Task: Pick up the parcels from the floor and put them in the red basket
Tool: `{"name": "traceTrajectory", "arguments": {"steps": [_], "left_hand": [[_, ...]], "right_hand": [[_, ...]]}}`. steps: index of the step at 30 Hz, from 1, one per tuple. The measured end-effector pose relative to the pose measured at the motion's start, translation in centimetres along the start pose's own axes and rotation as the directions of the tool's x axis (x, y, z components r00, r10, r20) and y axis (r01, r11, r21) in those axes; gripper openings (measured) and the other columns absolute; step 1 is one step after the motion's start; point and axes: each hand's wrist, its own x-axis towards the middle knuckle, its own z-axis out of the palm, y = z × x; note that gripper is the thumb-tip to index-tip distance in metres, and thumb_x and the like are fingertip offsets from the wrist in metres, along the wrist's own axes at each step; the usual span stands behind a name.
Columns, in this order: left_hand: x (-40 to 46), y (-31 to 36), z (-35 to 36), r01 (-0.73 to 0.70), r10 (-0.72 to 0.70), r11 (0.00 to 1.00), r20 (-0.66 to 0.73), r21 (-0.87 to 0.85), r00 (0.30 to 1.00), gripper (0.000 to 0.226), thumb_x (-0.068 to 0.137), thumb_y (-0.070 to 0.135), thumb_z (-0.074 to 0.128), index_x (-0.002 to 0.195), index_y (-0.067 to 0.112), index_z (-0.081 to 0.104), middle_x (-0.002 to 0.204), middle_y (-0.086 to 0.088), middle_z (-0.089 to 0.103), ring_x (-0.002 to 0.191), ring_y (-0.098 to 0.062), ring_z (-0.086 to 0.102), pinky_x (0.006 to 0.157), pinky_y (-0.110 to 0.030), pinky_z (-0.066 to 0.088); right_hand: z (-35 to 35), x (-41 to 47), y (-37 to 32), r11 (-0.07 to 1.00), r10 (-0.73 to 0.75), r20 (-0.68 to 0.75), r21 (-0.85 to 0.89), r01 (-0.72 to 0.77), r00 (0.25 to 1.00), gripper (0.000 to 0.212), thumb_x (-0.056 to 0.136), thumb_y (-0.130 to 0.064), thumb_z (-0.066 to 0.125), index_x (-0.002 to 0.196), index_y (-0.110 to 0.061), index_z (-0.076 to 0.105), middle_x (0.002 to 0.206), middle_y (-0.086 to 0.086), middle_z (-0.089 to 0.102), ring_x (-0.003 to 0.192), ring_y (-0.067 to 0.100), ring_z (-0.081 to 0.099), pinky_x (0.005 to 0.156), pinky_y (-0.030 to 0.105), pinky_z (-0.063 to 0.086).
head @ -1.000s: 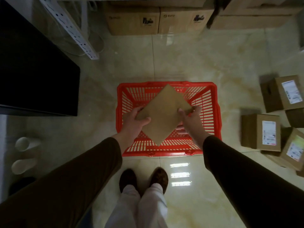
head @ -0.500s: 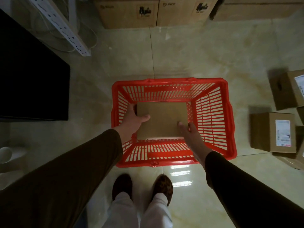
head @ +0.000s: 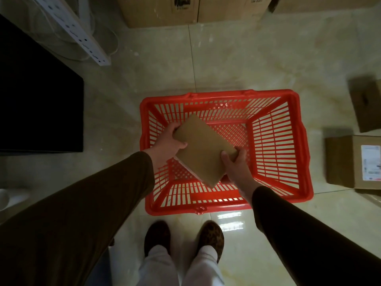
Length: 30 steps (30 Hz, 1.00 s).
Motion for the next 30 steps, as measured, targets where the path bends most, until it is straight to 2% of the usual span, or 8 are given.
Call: {"name": "traceTrajectory", "arguments": {"steps": [4, 6, 9, 12, 16, 22, 27, 30], "left_hand": [[0.9, -0.2, 0.9, -0.015, 0.027, 0.991, -0.09, 0.134, 0.996, 0.073, 0.087, 0.013, 0.071, 0.148, 0.036, 0.039, 0.153, -0.002, 0.029, 0.142, -0.026, 0.032, 0.117, -0.047, 0.031], [1.2, -0.4, 1.4, -0.043, 0.071, 0.972, -0.114, 0.231, 0.991, 0.073, 0.087, 0.014, 0.072, 0.148, 0.033, 0.037, 0.152, -0.003, 0.033, 0.142, -0.027, 0.034, 0.117, -0.046, 0.032], [1.7, -0.9, 1.6, -0.074, 0.127, 0.959, -0.18, 0.273, 0.975, 0.07, 0.084, 0.013, 0.075, 0.143, 0.025, 0.039, 0.147, -0.003, 0.039, 0.138, -0.025, 0.04, 0.114, -0.042, 0.035], [2.3, -1.5, 1.5, -0.046, 0.103, 0.949, -0.171, 0.311, 0.98, 0.068, 0.088, 0.013, 0.07, 0.144, 0.03, 0.035, 0.155, -0.006, 0.026, 0.141, -0.03, 0.034, 0.115, -0.046, 0.033], [2.6, -1.6, 1.6, -0.075, 0.148, 0.916, -0.156, 0.394, 0.977, 0.072, 0.092, 0.01, 0.061, 0.151, 0.032, 0.027, 0.158, -0.007, 0.018, 0.144, -0.032, 0.029, 0.117, -0.046, 0.026], [3.3, -2.2, 1.4, -0.059, 0.172, 0.844, -0.163, 0.533, 0.972, 0.079, 0.093, 0.004, 0.056, 0.156, 0.032, 0.017, 0.161, -0.006, 0.015, 0.143, -0.03, 0.033, 0.115, -0.044, 0.029], [4.1, -3.1, 1.7, -0.046, 0.197, 0.793, -0.185, 0.607, 0.963, 0.083, 0.094, 0.005, 0.054, 0.158, 0.031, 0.008, 0.162, -0.006, 0.013, 0.141, -0.031, 0.039, 0.115, -0.047, 0.035], [4.2, -3.4, 1.7, -0.033, 0.246, 0.696, -0.195, 0.717, 0.949, 0.081, 0.095, 0.009, 0.055, 0.159, 0.022, 0.007, 0.163, -0.01, 0.012, 0.142, -0.031, 0.038, 0.116, -0.046, 0.035]], "right_hand": [[1.0, 0.4, 0.3, 0.993, 0.097, 0.014, 0.072, -0.098, 0.995, 0.036, 0.105, -0.034, 0.052, 0.132, -0.027, 0.029, 0.143, 0.014, 0.047, 0.117, 0.038, 0.063, 0.074, 0.046, 0.065], [1.8, 0.7, 0.5, 0.983, 0.147, 0.032, 0.11, -0.15, 0.989, 0.034, 0.106, -0.029, 0.052, 0.131, -0.026, 0.028, 0.142, 0.015, 0.047, 0.115, 0.04, 0.066, 0.07, 0.042, 0.066], [3.1, 1.3, 1.3, 0.945, 0.24, 0.056, 0.213, -0.247, 0.969, 0.036, 0.106, -0.023, 0.052, 0.135, -0.021, 0.031, 0.143, 0.017, 0.048, 0.111, 0.043, 0.069, 0.063, 0.04, 0.066], [4.6, 2.2, 2.4, 0.917, 0.298, 0.061, 0.259, -0.304, 0.952, 0.043, 0.106, -0.018, 0.052, 0.143, -0.013, 0.032, 0.142, 0.018, 0.052, 0.107, 0.042, 0.071, 0.055, 0.034, 0.064], [6.5, 3.3, 3.1, 0.904, 0.342, 0.061, 0.249, -0.347, 0.938, 0.044, 0.104, -0.013, 0.052, 0.145, -0.012, 0.036, 0.134, 0.022, 0.059, 0.097, 0.036, 0.075, 0.064, 0.036, 0.066], [7.4, 3.7, 2.3, 0.928, 0.315, 0.087, 0.181, -0.326, 0.945, 0.041, 0.105, -0.004, 0.047, 0.144, -0.011, 0.039, 0.137, 0.019, 0.055, 0.113, 0.039, 0.068, 0.071, 0.039, 0.065], [7.4, 4.3, 2.6, 0.967, 0.246, 0.067, 0.057, -0.25, 0.967, 0.045, 0.102, -0.004, 0.054, 0.144, -0.012, 0.04, 0.141, 0.017, 0.053, 0.12, 0.039, 0.064, 0.089, 0.049, 0.062], [6.9, 4.5, 2.9, 0.974, 0.225, 0.053, -0.011, -0.224, 0.973, 0.038, 0.101, -0.007, 0.056, 0.136, -0.012, 0.045, 0.131, 0.014, 0.057, 0.107, 0.033, 0.068, 0.087, 0.046, 0.063]]}}
